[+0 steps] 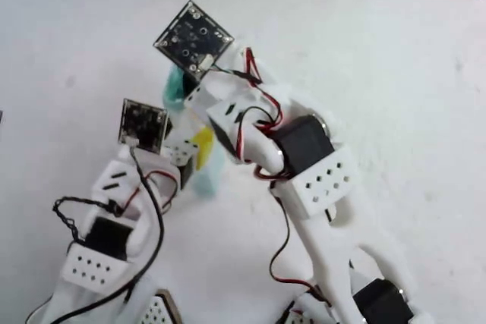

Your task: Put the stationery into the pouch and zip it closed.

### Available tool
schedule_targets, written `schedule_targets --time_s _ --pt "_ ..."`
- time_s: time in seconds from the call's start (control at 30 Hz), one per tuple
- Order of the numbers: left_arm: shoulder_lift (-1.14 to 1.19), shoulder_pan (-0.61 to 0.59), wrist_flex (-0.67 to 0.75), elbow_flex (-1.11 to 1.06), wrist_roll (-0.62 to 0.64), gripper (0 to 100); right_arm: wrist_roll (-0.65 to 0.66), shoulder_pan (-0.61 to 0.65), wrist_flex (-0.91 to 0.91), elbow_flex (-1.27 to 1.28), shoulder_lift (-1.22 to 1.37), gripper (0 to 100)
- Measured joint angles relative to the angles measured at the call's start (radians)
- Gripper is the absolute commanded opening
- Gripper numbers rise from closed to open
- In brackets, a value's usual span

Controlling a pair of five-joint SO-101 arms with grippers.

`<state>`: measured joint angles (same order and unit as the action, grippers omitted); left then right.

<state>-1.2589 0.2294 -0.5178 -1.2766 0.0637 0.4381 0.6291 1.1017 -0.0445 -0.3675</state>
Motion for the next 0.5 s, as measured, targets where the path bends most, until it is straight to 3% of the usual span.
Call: schedule_targets --time_s 0.27,0.5 --pt "-0.161 0.000 -0.041 -0.018 0.095 21 0.000 0.035 0.084 0.000 0.002 1.7" --pt "-0.166 0.000 0.074 -0.074 0.097 16 0.000 0.048 0.160 -0.002 -0.011 1.7"
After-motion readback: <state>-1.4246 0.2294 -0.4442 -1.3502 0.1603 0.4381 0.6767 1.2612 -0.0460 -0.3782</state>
